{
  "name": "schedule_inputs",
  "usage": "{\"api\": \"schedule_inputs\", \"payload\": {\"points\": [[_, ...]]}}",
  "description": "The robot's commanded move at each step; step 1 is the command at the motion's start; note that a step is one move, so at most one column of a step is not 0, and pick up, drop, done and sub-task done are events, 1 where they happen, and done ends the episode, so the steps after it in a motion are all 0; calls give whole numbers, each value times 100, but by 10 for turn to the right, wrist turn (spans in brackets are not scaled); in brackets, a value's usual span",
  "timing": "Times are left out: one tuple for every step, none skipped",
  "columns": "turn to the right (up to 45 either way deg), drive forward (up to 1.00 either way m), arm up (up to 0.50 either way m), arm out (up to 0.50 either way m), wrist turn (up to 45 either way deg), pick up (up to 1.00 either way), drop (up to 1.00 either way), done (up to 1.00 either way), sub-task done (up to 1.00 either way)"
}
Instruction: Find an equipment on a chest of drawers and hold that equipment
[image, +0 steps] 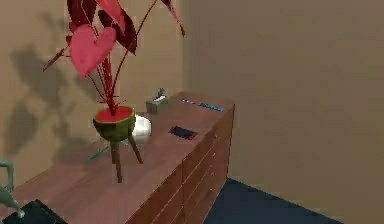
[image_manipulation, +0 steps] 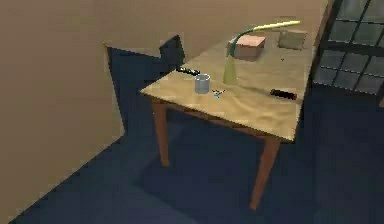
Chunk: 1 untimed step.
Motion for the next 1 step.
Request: {"api": "schedule_inputs", "payload": {"points": [[450,0,0,0,0,0,0,0,0]]}}
